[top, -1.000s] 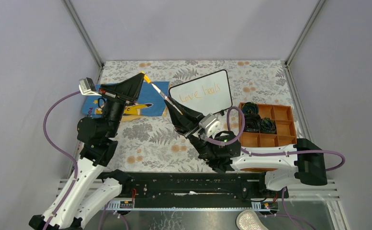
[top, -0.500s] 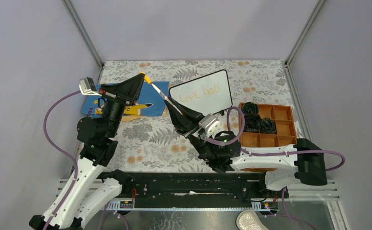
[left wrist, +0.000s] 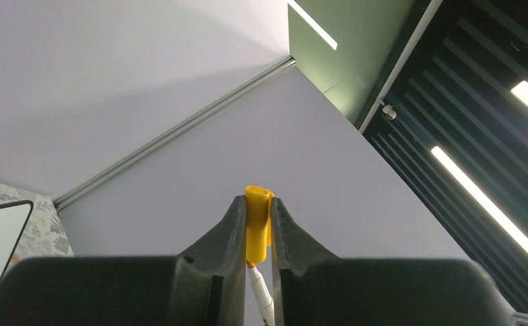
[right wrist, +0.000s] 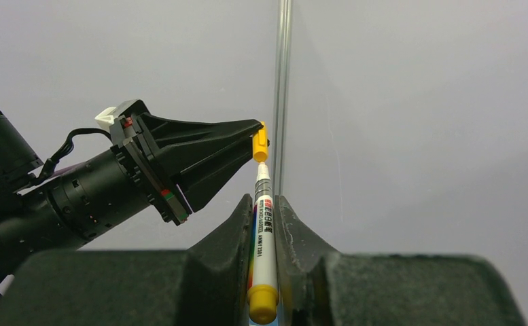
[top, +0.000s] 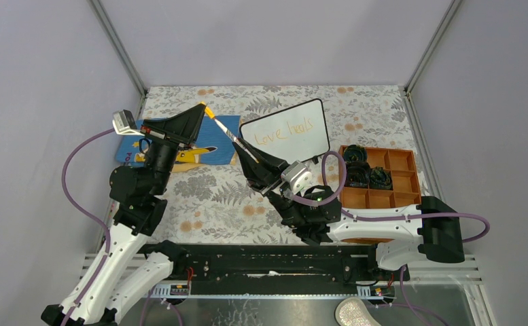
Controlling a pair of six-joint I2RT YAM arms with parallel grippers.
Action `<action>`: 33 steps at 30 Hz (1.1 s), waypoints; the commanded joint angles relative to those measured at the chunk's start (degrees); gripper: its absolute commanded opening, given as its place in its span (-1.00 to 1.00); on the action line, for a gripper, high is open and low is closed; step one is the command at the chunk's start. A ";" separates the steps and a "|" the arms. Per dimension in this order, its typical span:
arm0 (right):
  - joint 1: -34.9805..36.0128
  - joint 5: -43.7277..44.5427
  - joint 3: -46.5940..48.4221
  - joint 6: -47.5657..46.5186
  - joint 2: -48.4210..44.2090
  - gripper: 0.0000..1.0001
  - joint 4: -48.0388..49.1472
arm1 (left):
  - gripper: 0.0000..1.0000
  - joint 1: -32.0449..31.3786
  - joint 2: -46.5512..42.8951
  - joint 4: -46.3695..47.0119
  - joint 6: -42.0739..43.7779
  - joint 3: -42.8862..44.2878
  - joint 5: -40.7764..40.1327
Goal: Write a sentence on the whiteboard
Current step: Close the whiteboard marker at the center of the board.
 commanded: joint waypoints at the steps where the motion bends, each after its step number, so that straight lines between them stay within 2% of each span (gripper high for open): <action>1: 0.23 0.29 2.08 0.27 -1.03 -1.00 1.92 | -1.00 0.25 -0.57 1.80 1.23 0.09 -0.75; 33: 0.23 0.13 2.17 -0.28 -1.58 -1.00 3.13 | -1.00 0.25 -1.31 -0.01 3.05 -0.53 -0.61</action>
